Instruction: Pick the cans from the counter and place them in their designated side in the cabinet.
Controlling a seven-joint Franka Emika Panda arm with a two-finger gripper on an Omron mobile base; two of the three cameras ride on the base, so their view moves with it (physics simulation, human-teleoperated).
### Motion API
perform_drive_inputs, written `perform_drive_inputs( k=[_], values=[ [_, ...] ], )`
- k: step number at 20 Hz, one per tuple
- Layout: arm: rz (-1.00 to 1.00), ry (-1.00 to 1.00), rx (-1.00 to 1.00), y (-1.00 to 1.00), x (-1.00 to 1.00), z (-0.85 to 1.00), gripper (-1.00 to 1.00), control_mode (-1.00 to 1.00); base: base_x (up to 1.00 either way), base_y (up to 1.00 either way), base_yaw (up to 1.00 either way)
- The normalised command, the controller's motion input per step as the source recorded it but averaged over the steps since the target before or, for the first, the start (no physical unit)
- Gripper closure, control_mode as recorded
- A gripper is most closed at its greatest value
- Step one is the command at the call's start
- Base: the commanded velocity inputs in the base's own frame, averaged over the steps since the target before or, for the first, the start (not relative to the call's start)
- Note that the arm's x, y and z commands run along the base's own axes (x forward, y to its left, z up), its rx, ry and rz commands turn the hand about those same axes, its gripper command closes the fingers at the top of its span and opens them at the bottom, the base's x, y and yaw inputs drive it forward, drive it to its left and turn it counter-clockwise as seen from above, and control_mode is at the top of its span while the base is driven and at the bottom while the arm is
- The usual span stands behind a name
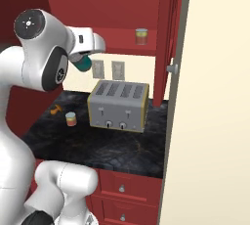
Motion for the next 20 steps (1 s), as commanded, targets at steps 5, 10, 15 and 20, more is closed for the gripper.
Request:
perform_drive_inputs(
  k=[5,10,15,20],
  values=[
    [0.00,0.00,0.01,-0.05,0.25,0.05,1.00,-1.00,0.00,0.00,0.00],
    [0.00,0.00,0.02,-0.08,0.22,0.07,1.00,-1.00,0.00,0.00,0.00],
    [0.00,0.00,0.00,-0.16,0.17,0.00,1.00,-1.00,0.00,0.00,0.00],
    [0.00,0.00,0.00,-0.10,0.23,0.00,1.00,-1.00,0.00,0.00,0.00]
  ],
)
